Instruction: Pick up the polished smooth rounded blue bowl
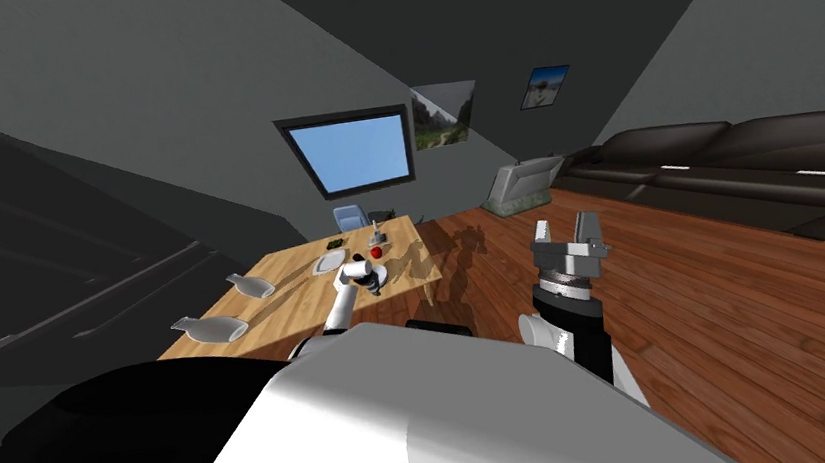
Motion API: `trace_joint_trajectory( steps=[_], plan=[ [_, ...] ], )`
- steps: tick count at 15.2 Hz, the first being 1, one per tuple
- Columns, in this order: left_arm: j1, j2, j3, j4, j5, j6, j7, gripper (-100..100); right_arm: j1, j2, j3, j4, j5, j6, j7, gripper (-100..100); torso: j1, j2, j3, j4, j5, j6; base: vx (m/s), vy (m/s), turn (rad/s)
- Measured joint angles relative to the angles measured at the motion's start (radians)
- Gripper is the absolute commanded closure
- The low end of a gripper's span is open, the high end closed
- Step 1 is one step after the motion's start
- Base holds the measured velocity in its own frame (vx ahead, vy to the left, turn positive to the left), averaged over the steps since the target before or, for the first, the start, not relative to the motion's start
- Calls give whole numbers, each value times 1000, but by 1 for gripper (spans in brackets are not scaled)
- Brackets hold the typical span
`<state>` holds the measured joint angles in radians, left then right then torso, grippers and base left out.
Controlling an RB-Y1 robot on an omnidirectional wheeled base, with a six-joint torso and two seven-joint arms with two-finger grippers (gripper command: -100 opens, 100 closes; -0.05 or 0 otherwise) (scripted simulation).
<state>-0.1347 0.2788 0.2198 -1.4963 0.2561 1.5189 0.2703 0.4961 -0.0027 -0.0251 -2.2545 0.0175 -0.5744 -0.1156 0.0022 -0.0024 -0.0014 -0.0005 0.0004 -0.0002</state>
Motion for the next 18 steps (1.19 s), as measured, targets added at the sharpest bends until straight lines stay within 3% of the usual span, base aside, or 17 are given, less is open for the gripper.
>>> trace_joint_trajectory(
  steps=[3,8,9,14,18],
  plan=[
    [-14,5,7,21,1,38,7,-100,0,0,0,0,0,0,0,0,0,0,0,0,0,0,22,23,-9],
    [-11,-8,-1,78,-10,-26,-1,-100,0,0,0,0,0,0,0,0,-3,1,1,0,0,0,9,0,3],
    [-11,-9,-1,82,-11,-32,-1,100,0,0,0,0,0,0,0,0,-3,1,1,0,-1,0,0,0,0],
    [-11,-9,-1,82,-10,-32,0,100,0,0,0,0,0,0,0,0,-2,1,1,0,0,1,-1,-1,-2],
    [-12,2,6,34,-1,20,4,100,0,0,0,0,0,0,0,0,-3,3,2,1,-1,1,-11,0,-5]
  ],
)
